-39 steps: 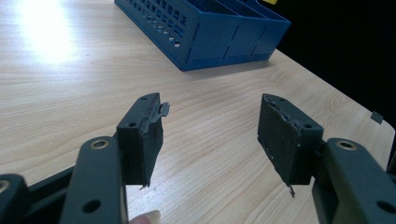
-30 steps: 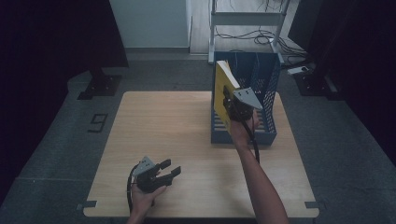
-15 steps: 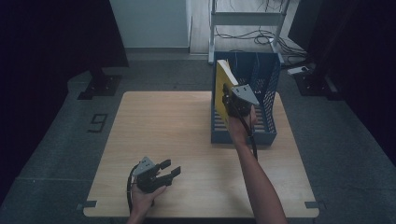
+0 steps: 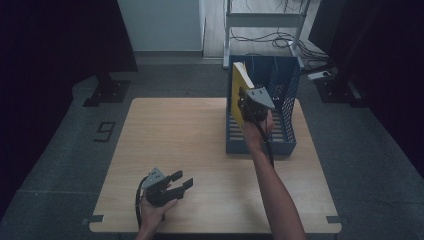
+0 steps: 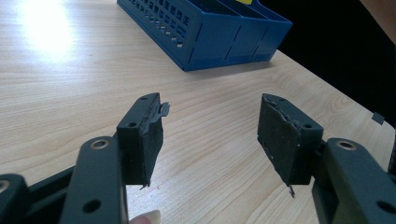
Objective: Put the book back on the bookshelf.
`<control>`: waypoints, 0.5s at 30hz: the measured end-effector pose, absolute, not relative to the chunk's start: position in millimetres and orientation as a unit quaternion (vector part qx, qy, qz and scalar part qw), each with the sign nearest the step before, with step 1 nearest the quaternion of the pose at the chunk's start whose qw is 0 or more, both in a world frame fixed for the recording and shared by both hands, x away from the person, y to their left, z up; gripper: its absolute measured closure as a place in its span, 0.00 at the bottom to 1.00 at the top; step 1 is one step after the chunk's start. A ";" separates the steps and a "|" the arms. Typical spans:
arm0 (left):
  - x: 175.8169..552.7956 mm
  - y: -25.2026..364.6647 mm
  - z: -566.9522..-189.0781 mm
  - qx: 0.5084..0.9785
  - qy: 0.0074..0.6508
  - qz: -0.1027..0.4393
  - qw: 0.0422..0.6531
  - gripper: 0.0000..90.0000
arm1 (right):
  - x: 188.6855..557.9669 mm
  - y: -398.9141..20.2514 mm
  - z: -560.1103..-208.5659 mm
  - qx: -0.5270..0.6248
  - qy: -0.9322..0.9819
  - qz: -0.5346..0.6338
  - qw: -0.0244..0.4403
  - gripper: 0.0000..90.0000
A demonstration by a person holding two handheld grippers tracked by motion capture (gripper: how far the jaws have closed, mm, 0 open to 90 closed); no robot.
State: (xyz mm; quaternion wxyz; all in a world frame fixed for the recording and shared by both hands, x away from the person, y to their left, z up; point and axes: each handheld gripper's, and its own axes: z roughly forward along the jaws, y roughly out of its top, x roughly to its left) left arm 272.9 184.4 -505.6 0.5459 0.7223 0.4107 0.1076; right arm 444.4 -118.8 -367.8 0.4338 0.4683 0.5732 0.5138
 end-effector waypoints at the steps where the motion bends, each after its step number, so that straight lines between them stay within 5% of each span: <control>1: 273.0 184.6 -505.8 0.722 0.411 0.107 0.546 0.45 | 445.3 -119.0 -368.0 0.469 0.573 0.513 0.435 0.83; 15: 275.3 187.1 -509.1 0.722 0.416 0.106 0.543 0.45 | 461.1 -119.7 -377.4 0.481 0.570 0.509 0.430 0.83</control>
